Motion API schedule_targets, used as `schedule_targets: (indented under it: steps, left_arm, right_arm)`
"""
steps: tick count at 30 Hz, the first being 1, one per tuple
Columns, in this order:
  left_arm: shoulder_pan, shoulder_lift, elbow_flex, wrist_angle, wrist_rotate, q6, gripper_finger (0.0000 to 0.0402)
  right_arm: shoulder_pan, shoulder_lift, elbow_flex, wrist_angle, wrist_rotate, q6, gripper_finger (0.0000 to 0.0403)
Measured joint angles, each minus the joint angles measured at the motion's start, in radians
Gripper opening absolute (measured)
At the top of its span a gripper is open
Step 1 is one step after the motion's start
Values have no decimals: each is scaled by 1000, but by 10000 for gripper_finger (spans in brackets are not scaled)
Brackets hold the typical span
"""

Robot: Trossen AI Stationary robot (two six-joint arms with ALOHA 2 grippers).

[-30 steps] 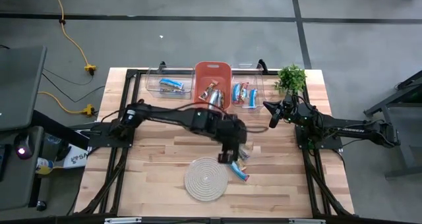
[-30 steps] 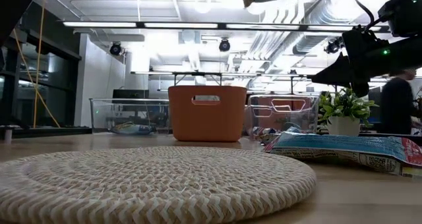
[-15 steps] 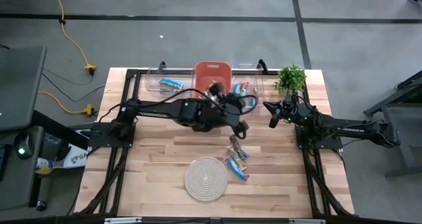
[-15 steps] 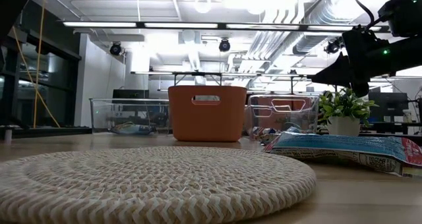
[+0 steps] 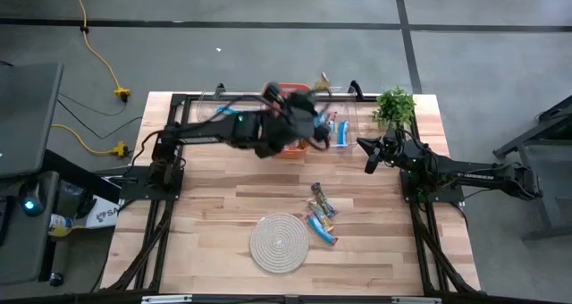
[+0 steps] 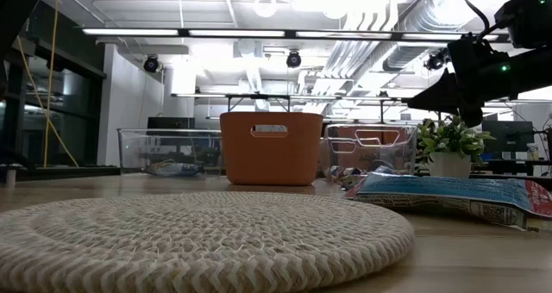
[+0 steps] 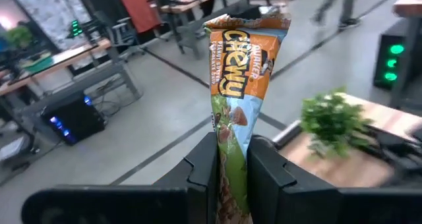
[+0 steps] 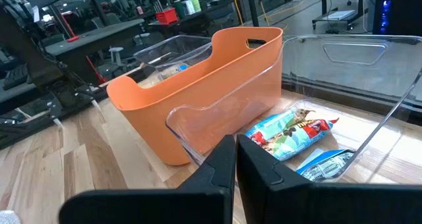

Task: Pick and place Granola Bars by type
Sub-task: Put the yellow granola bar into the orange bin

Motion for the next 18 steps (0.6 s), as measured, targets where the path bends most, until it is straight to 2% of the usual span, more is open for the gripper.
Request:
schedule_targets:
  steps: [5, 8, 13, 18]
  left_arm:
    - [91, -35, -2, -16, 8, -22, 56]
    - [157, -50, -1, -8, 49, -23, 56]
    - [287, -66, -1, -36, 259, -50, 56]
    - [422, -62, -3, -153, 468, -207, 56]
  right_arm:
    - [0, 0, 0, 2, 0, 0, 0]
    - [0, 0, 0, -1, 0, 0, 0]
    - [0, 0, 0, 0, 0, 0, 0]
    - [0, 0, 0, 0, 0, 0, 0]
